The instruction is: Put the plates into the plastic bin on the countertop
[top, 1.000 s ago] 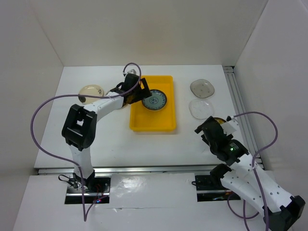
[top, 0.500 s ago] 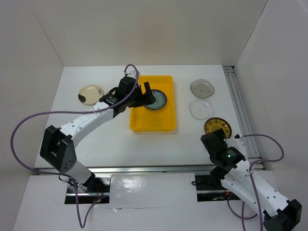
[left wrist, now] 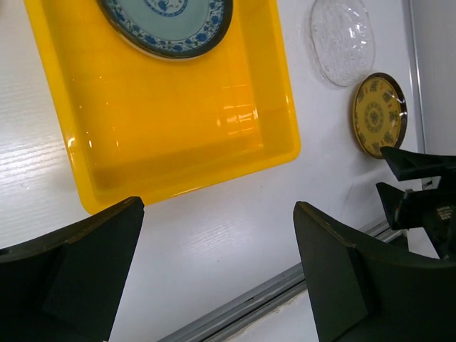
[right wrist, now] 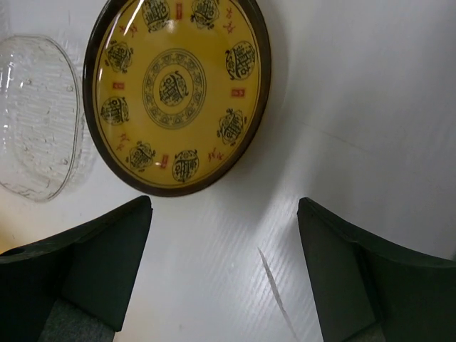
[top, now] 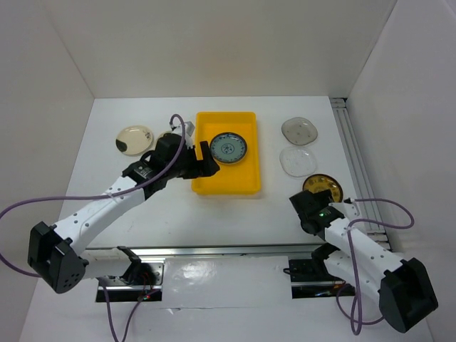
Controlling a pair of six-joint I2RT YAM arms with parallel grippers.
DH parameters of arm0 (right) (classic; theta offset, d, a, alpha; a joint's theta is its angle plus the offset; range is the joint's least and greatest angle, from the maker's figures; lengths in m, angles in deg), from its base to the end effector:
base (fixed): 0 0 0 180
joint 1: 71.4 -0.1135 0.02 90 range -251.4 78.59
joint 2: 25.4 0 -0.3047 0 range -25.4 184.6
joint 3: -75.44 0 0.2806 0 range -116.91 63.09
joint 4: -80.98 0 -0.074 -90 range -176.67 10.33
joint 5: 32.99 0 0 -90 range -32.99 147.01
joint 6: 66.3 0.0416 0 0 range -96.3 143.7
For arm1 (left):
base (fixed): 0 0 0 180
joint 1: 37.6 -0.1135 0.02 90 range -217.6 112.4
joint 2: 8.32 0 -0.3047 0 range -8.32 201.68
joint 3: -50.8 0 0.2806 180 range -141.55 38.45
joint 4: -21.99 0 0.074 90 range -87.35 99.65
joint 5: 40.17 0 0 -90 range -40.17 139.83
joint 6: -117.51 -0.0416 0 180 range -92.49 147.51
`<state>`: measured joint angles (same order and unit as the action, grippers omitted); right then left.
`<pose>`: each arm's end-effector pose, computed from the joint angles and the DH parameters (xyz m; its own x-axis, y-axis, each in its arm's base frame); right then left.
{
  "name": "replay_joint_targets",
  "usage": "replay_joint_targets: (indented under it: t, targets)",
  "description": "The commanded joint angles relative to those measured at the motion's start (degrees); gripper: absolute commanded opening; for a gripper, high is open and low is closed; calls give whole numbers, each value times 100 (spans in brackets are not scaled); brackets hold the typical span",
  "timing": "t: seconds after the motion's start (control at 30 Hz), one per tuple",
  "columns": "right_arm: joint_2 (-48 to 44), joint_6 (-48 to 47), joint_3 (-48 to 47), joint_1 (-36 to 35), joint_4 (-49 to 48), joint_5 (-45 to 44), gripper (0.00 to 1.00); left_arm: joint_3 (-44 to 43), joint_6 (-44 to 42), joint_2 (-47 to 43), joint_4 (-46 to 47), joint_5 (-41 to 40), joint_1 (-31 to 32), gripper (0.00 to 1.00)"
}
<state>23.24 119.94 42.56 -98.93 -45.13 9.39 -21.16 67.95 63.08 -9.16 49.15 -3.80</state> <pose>0.1243 0.0302 0.1703 0.0071 0.7593 -0.6507 0.8356 0.3529 0.4210 0.2520 -0.1681 0.3462 -0.6772 -0.3272 -0.6591 0.1426 0.8204 -0.5538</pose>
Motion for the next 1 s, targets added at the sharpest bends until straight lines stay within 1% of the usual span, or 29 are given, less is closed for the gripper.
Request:
replay_joint_targets:
  t: [0.0,0.03,0.13,0.2,0.23,0.33,0.37,0.4,0.5,0.53,0.57,0.63,0.77,0.83,0.87,0.93,0.97]
  targets:
    - [110,-263,181,212,-918,-511,90,63,-142,-196,114,86,126,100]
    - [171,-412,181,300,-1120,-512,88,64,-142,-257,114,147,127,100]
    - [400,-764,313,730,-1533,-153,87,126,-142,-258,114,253,127,100]
    - [523,-826,401,1047,-1623,103,86,186,-142,-258,114,306,127,100]
    - [576,-1149,401,1117,-1849,156,85,239,-142,-258,114,306,127,100]
    - [786,-1222,349,1355,-1930,428,83,301,-195,-319,114,254,127,100]
    - [883,-1301,287,1477,-1930,611,82,301,-195,-319,114,253,127,100]
    - [1084,-1301,287,1478,-1930,683,82,301,-195,-380,114,253,127,100]
    - [1401,-1354,234,1531,-2001,850,75,301,-195,-381,167,315,127,100]
    - [1463,-1354,234,1531,-2001,929,75,301,-195,-381,167,315,127,100]
    - [1516,-1354,234,1531,-2001,1008,72,354,-195,-381,167,315,127,100]
    - [1586,-1354,234,1531,-2001,1061,68,354,-195,-442,167,315,127,100]
    - [1517,-1354,181,1531,-1878,1114,61,354,-195,-442,167,315,127,100]
    - [1368,-1354,181,1583,-1816,1114,60,354,-195,-442,167,315,127,100]
    - [1367,-1354,181,1584,-1738,1175,56,354,-195,-442,167,315,127,100]
    - [1306,-1406,234,1645,-1737,1228,55,354,-195,-442,167,315,127,100]
    - [1245,-1407,286,1645,-1737,1228,52,406,-195,-442,167,315,127,100]
